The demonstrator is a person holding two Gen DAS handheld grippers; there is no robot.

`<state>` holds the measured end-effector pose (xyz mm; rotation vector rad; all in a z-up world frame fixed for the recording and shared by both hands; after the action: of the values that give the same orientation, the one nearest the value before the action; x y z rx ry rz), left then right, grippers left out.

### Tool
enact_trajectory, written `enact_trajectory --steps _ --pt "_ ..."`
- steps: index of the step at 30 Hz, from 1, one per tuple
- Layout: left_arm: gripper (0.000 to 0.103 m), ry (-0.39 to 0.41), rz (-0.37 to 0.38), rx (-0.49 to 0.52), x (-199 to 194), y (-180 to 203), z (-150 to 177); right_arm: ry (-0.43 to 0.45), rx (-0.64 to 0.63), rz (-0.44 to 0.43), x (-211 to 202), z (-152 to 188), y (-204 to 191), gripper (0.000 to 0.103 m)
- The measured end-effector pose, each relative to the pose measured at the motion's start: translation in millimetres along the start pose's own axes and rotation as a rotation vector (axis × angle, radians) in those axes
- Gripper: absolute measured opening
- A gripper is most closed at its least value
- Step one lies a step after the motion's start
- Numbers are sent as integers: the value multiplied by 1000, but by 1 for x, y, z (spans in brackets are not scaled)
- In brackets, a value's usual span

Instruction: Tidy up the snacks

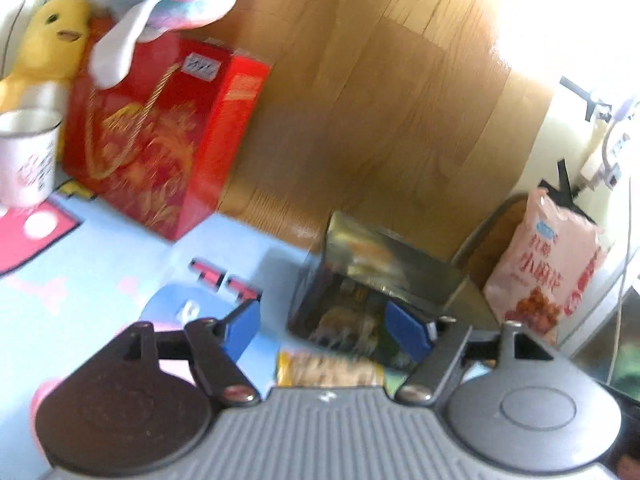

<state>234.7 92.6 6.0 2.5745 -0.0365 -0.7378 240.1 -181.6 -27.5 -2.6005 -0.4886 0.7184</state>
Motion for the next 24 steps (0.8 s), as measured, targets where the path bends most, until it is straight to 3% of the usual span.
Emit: enact_trajectory --steps 2,5,8,11,15,20,24 --pt "72 -28 2 13 -7 -2 16 -55 46 35 1 15 19 53" --pt "72 -61 4 54 -16 -1 42 -154 132 14 9 44 27 53" --pt "72 -67 5 95 -27 0 60 -147 14 26 5 55 2 53" --pt "72 -44 -8 107 -39 -6 66 -182 -4 -36 7 72 -19 54" --pt "74 -25 -6 77 -52 -18 68 -202 -118 -80 3 95 -53 55" --pt "75 -3 -17 36 -62 -37 68 -250 -241 -196 -5 128 -93 56" --pt "75 3 -19 35 -67 -45 71 -219 -345 -226 -29 135 -109 56"
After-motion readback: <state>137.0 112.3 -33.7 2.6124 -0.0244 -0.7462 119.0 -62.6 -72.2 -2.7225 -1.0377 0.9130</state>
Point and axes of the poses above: each gripper's, at about its wrist camera, not at the fingertips, and x roughly the way its jaws point, y to its right, z to its underside, the point moved 10 cm from there along x, roughly the way its jaws point, and after that the axes turned 1 degree about -x, right-handed, at the moved point
